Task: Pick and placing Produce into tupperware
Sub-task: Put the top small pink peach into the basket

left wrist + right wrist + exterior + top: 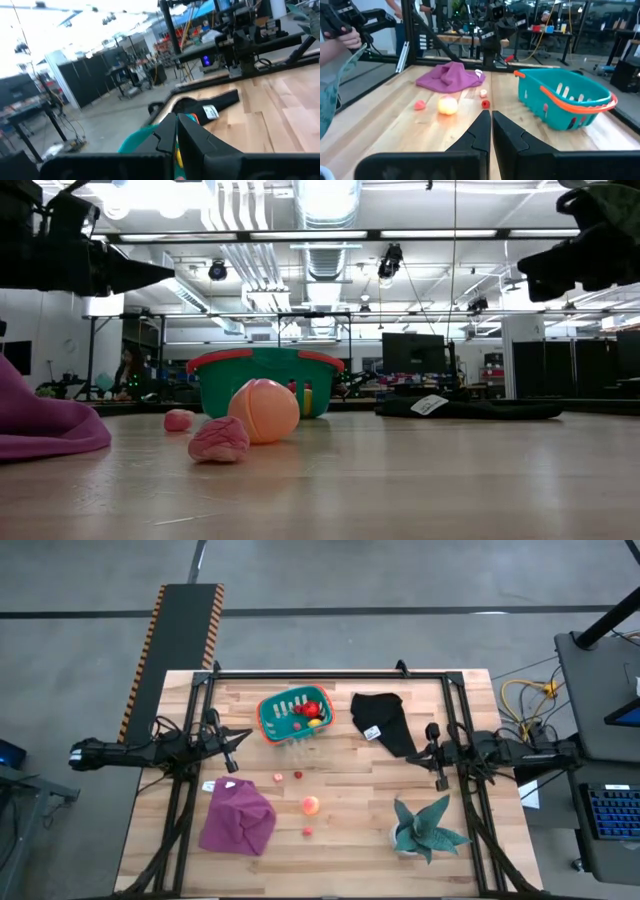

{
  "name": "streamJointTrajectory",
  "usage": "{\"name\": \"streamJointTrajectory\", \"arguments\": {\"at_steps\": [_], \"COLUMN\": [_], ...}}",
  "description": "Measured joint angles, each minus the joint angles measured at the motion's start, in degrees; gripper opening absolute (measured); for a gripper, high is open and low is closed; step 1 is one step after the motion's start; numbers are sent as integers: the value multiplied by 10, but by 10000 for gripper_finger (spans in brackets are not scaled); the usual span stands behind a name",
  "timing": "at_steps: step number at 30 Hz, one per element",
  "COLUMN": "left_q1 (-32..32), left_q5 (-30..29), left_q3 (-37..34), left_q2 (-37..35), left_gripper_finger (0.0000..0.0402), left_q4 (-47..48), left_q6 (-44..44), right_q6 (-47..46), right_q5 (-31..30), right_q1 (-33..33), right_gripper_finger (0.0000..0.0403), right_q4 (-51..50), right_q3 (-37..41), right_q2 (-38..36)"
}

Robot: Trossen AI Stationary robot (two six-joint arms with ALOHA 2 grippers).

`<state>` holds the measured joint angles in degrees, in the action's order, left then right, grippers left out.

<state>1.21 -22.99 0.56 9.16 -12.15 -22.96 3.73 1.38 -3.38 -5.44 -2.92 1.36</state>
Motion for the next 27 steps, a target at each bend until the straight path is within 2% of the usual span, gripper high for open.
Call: {"name": "streamJointTrajectory", "arguments": {"at_steps": [5,10,13,16,20,23,27], "left_q1": [0,0,0,0,0,0,0], "left_q5": [1,-1,-1,-1,0,28,37], "left_q3": [0,0,0,0,1,3,5], "left_q2": [-1,2,1,1,2,8,16], "left_gripper_finger": [2,4,26,75,168,235,287], "left_q4": [-34,-35,-40,-58,-79,-94,-216], "left_q6": [-29,1,19,48,89,91,91], "right_q6": [-28,-33,-33,-33,-33,-33,-19], "right_q5": [0,0,0,0,0,0,0], "right_q1": [0,0,0,0,0,0,0], "right_gripper_finger": [8,8,8,8,8,8,8], "right_q4": [-2,-2,-2,-1,-1,-1,0], "right_q3": [1,1,1,1,1,1,1], "right_q2": [-1,3,3,3,3,3,3]}}
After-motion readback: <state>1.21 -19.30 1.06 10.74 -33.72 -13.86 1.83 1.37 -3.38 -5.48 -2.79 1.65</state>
